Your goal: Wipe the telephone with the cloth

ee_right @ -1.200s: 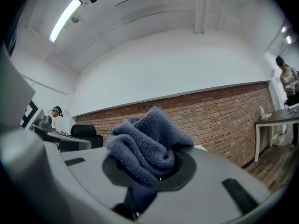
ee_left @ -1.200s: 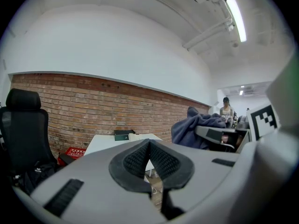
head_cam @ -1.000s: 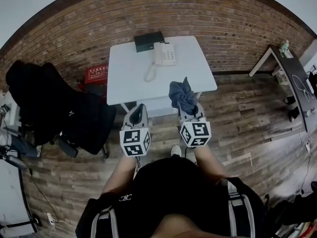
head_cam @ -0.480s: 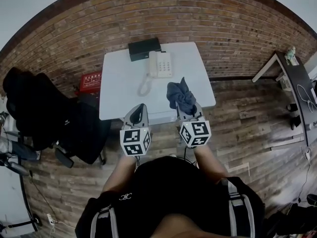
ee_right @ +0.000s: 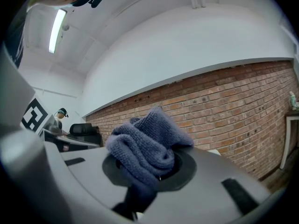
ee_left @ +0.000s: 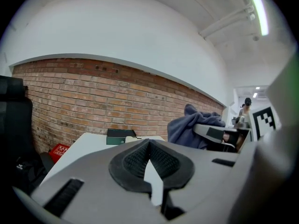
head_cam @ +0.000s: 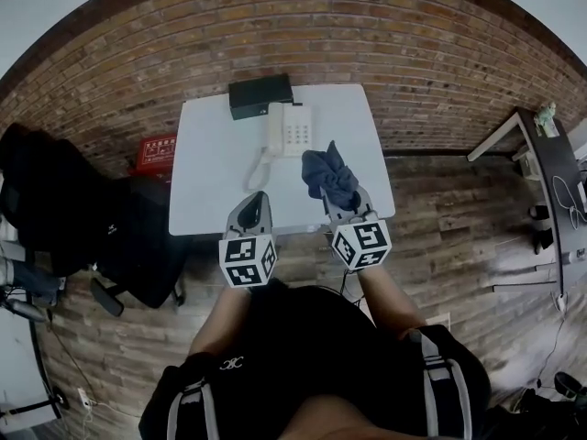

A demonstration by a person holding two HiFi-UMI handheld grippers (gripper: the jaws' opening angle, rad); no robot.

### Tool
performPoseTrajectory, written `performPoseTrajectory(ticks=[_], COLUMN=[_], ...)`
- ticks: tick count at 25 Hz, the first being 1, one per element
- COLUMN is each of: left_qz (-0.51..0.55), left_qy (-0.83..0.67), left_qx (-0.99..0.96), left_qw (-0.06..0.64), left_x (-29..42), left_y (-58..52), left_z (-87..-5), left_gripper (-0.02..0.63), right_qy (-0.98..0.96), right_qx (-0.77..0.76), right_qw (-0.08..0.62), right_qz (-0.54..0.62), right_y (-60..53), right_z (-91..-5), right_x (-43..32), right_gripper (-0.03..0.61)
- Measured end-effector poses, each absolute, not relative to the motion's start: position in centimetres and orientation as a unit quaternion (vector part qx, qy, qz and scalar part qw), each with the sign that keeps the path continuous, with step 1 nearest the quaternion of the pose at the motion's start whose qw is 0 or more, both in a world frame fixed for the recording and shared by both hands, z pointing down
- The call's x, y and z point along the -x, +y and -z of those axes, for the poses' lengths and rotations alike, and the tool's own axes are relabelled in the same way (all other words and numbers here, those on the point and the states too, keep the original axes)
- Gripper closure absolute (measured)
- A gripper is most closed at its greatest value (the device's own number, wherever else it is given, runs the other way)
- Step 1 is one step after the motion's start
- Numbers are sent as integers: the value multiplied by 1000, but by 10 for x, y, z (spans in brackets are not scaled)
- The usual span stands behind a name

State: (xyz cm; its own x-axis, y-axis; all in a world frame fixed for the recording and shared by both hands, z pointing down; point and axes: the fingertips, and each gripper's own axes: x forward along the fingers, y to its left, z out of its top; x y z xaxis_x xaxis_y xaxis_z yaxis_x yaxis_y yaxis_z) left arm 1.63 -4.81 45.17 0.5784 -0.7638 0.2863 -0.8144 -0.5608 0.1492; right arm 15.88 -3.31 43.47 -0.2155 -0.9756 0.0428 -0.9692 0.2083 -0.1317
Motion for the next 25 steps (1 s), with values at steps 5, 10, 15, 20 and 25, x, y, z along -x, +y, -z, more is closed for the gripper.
performPoseTrajectory(ticks=[5, 10, 15, 20, 25], left_qz=[-109, -110, -105, -108, -123], left_qy=[-449, -434, -416, -403, -406], left_qx=[-873, -879, -889, -892, -885], left_qw=[155, 163, 160, 173, 191], left_x=[-13, -12, -11, -2, 11], left_y=[-79, -132, -184, -222, -251], left_z=[-478, -485, -481, -488, -508], left_gripper=[621, 621, 621, 621, 621], right_qy=[787, 785, 778, 774, 768], right_qx=[612, 615, 625, 629, 635], right_qw=[16, 5, 0, -9, -49], right_qz=[68, 82, 67, 73, 62], right_y=[-68, -120, -172, -220, -267], right_z=[-449, -458, -447, -454, -466], right_x=[-155, -149, -147, -142, -143], right_gripper=[529, 529, 529, 529, 529])
